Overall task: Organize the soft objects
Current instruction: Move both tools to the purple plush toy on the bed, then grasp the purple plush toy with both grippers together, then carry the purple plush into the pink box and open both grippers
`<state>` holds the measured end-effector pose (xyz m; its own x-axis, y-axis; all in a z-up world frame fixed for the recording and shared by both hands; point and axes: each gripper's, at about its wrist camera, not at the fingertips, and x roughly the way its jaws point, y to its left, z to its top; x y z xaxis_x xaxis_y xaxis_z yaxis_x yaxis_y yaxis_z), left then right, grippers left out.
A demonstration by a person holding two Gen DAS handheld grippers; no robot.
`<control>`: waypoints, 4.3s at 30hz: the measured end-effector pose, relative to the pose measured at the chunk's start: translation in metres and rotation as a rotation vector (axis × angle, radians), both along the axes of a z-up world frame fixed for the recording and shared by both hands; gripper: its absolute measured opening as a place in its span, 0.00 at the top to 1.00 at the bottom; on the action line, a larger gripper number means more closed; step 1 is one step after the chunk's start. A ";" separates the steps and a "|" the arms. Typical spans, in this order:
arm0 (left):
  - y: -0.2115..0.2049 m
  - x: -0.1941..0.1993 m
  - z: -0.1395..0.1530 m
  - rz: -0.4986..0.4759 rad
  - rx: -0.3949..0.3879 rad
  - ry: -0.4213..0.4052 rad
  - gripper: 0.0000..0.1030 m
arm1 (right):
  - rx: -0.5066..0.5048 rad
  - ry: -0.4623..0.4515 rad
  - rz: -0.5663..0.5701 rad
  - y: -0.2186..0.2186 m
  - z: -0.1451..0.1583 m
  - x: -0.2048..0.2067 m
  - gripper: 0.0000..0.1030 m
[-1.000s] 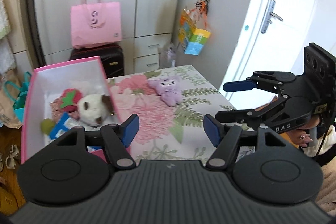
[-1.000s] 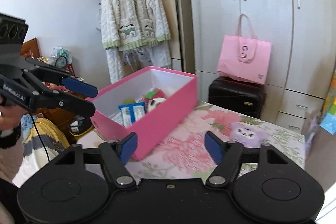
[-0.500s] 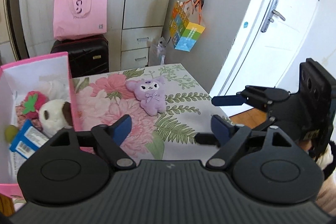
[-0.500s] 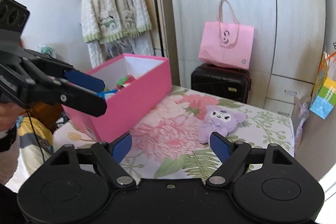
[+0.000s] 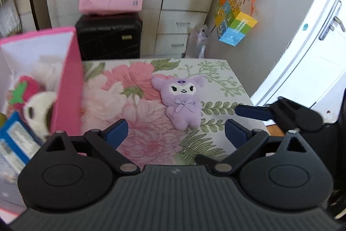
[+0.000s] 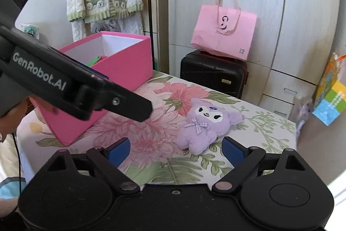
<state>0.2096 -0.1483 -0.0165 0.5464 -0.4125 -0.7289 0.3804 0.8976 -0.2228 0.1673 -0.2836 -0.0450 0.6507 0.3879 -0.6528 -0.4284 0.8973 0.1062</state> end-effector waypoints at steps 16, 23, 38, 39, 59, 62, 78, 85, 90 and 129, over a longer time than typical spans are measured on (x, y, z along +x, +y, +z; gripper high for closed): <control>-0.034 0.059 -0.064 0.006 -0.056 0.049 0.27 | 0.019 0.085 0.008 -0.002 -0.065 0.074 0.11; -0.039 0.069 -0.082 -0.024 -0.085 0.094 0.46 | -0.027 0.033 -0.003 0.011 -0.078 0.069 0.22; -0.042 0.055 -0.091 -0.036 -0.073 0.026 0.51 | 0.001 -0.033 -0.089 0.014 -0.079 0.050 0.46; -0.042 0.053 -0.091 -0.041 -0.068 0.017 0.51 | 0.009 -0.026 -0.101 0.013 -0.078 0.052 0.47; -0.024 0.001 -0.069 -0.100 -0.012 -0.012 0.51 | 0.018 -0.039 -0.169 0.034 -0.059 0.007 0.47; -0.020 -0.009 -0.065 -0.117 -0.006 -0.011 0.51 | 0.016 -0.038 -0.180 0.038 -0.053 -0.004 0.47; 0.028 -0.095 -0.038 -0.190 -0.004 0.019 0.52 | 0.021 0.004 -0.189 0.072 -0.016 -0.089 0.47; 0.074 -0.139 -0.011 -0.228 -0.021 -0.023 0.52 | -0.020 -0.009 -0.128 0.107 0.017 -0.130 0.47; 0.112 -0.154 0.010 -0.210 -0.027 -0.071 0.52 | -0.044 -0.043 -0.035 0.136 0.043 -0.143 0.47; 0.248 0.049 0.026 0.178 -0.144 -0.021 0.52 | 0.030 -0.044 0.223 0.256 0.066 0.077 0.45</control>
